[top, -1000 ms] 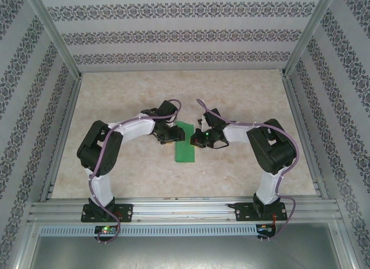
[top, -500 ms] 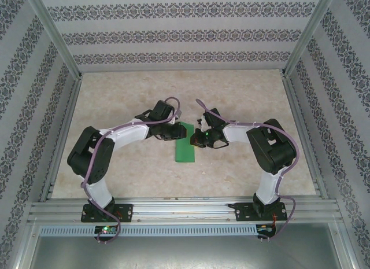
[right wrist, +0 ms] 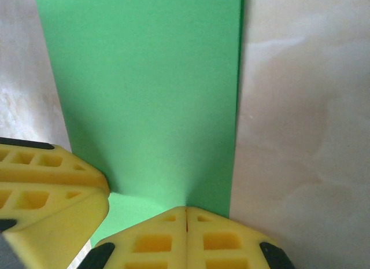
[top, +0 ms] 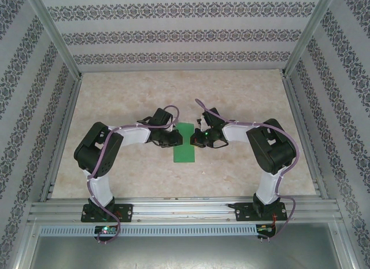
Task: Fold a paper plane with a square sheet of paper (fold left side to right side)
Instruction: First fold the square sheet of paper in half at the center of the table, then hold the square sheet of paper at the center of the table.
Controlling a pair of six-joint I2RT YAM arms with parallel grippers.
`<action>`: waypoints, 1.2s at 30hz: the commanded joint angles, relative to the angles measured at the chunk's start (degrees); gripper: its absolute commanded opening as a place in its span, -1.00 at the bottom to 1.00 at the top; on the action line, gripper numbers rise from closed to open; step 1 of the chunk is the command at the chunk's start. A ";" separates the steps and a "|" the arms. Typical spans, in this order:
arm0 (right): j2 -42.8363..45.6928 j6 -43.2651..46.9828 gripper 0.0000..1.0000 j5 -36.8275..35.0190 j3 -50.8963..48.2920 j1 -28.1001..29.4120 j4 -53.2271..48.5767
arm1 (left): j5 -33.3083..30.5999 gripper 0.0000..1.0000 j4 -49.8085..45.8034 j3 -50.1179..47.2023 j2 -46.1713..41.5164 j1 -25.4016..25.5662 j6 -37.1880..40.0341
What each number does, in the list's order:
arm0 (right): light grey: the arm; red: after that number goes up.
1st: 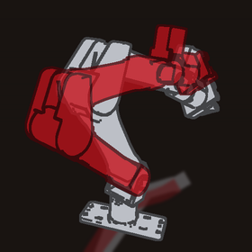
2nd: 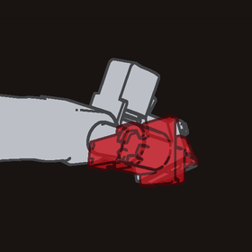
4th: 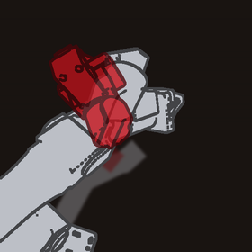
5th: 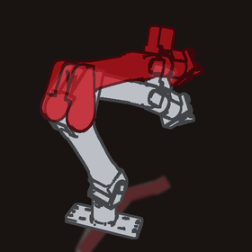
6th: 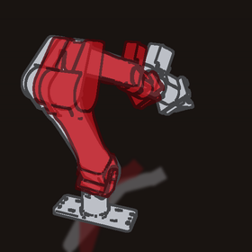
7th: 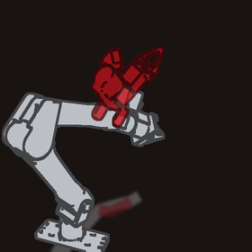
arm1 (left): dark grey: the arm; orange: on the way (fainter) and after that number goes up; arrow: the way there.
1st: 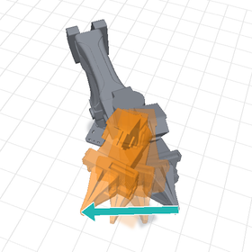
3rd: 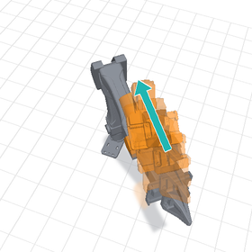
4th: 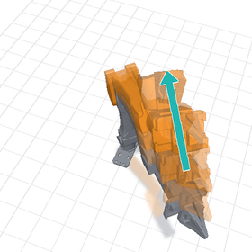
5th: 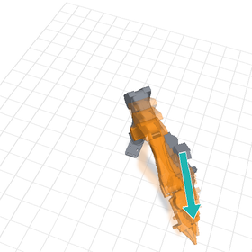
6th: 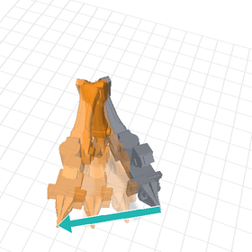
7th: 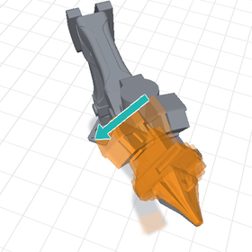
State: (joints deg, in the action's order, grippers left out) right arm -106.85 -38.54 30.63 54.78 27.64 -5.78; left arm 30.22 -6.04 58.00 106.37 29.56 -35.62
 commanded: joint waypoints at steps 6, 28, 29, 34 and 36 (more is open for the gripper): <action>-4.38 2.06 -1.00 -9.62 -1.96 -0.30 -9.32 | -0.33 -0.73 3.69 -4.48 0.71 -2.67 -1.29; -4.18 2.63 -1.00 -8.22 -1.52 -0.93 -9.16 | 5.69 -0.89 7.49 -5.60 -7.65 -2.49 2.31; -4.25 2.65 -1.00 -8.14 -1.54 -0.92 -9.21 | 5.58 -0.89 7.18 -4.75 -6.68 -2.02 2.22; -4.16 2.86 -1.00 -7.96 -1.52 -0.92 -9.18 | 4.76 -0.89 6.73 -3.16 -2.31 -1.41 1.47; -4.07 2.95 -1.00 -7.87 -1.53 -0.92 -9.25 | 4.76 -0.89 7.01 -3.37 -1.44 -1.34 1.10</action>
State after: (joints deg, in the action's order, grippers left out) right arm -107.09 -37.08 30.52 55.40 27.59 -6.85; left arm 34.46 0.47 53.93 103.46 28.03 -34.74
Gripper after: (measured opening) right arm 0.057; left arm 0.058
